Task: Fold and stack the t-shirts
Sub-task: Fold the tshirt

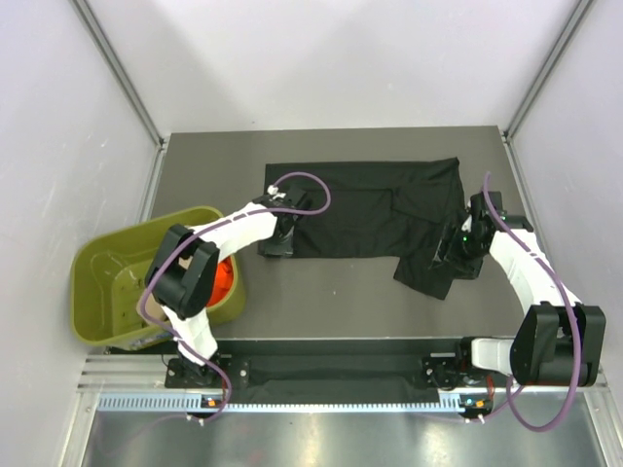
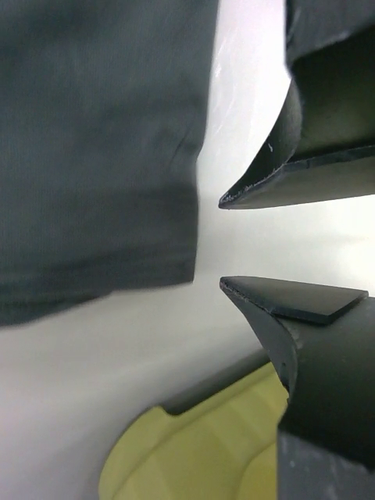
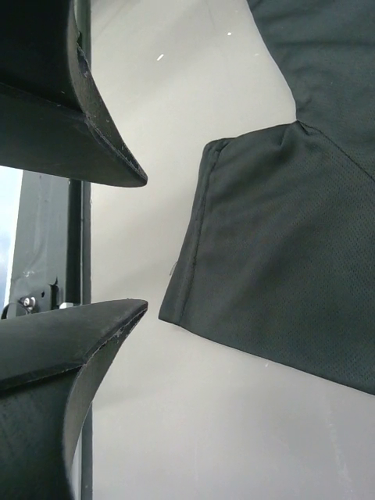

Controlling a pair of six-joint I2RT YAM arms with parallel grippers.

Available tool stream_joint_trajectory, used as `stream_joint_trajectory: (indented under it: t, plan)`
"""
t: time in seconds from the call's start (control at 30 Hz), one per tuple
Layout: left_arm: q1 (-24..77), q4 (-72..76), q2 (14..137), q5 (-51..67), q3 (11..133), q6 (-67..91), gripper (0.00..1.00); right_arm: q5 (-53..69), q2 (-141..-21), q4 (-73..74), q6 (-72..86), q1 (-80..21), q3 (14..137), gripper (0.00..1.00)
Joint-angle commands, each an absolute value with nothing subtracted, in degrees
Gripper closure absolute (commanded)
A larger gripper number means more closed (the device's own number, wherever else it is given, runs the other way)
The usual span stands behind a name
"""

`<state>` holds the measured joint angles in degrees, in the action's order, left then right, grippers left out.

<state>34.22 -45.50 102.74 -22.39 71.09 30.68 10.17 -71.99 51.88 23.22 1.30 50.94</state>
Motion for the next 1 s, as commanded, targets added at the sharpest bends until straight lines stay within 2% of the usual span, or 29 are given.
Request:
stream_joint_trajectory:
  t: [0.0,0.47,0.6,0.77,0.93,0.97]
  plan:
    - [31.6,-44.7,103.0,-22.9,70.1,29.4,0.54,10.5,-71.5,51.3,22.1,1.8,50.8,0.41]
    - [29.7,-40.3,106.7,-18.9,70.4,25.8,0.55,11.3,-72.4,50.8,22.5,2.1,49.8,0.41]
    - [28.8,-40.8,107.9,-18.7,70.5,26.4,0.6,9.5,-72.5,52.1,22.8,2.1,50.1,0.41]
    - [28.0,-41.0,107.8,-18.6,70.5,26.2,0.73,5.0,-72.9,54.0,24.8,4.3,49.5,0.44]
    - [27.5,-41.1,107.3,-18.0,70.5,26.0,0.84,6.8,-73.6,54.2,26.6,9.7,46.6,0.51]
    - [27.5,-41.3,107.3,-17.8,70.6,26.0,0.88,6.9,-73.7,54.2,26.7,10.4,45.6,0.52]
